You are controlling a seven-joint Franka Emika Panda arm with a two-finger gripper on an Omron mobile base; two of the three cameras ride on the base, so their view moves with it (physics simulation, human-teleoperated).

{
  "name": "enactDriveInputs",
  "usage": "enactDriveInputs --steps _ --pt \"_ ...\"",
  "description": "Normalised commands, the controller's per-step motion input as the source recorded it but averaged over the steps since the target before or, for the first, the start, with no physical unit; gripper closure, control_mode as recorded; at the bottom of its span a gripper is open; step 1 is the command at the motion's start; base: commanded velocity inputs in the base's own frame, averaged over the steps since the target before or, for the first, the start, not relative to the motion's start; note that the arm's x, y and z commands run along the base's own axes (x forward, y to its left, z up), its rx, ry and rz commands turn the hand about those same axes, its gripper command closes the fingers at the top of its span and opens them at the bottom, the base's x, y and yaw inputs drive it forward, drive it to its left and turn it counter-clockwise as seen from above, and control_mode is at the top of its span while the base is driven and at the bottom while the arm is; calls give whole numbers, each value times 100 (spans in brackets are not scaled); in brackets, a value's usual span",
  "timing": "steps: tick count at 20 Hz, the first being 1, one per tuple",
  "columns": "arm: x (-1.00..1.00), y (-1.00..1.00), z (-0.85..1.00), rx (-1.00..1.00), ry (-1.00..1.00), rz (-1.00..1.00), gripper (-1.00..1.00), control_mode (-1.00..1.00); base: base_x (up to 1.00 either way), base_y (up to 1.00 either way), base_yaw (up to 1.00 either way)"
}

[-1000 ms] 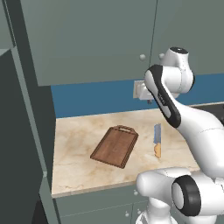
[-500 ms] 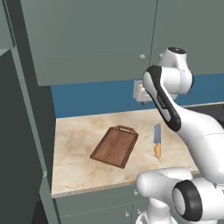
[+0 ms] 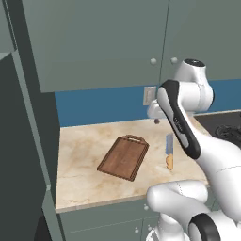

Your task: Move the cutting board and knife to the sink. Then move spray from the cabinet to the counter.

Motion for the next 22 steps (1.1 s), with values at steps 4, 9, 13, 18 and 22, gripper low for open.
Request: enactDriveInputs --steps 4,9,13,18,22 --pt "-17 0 -31 0 0 0 -100 -100 0 0 0" --pt "-2 0 -25 0 0 0 -100 -100 0 0 0" --pt "0 0 -14 0 0 0 -100 -100 0 0 0" --pt "0 1 -4 0 0 0 -100 100 0 2 0" --pt "0 0 0 0 0 0 -100 100 0 11 0"
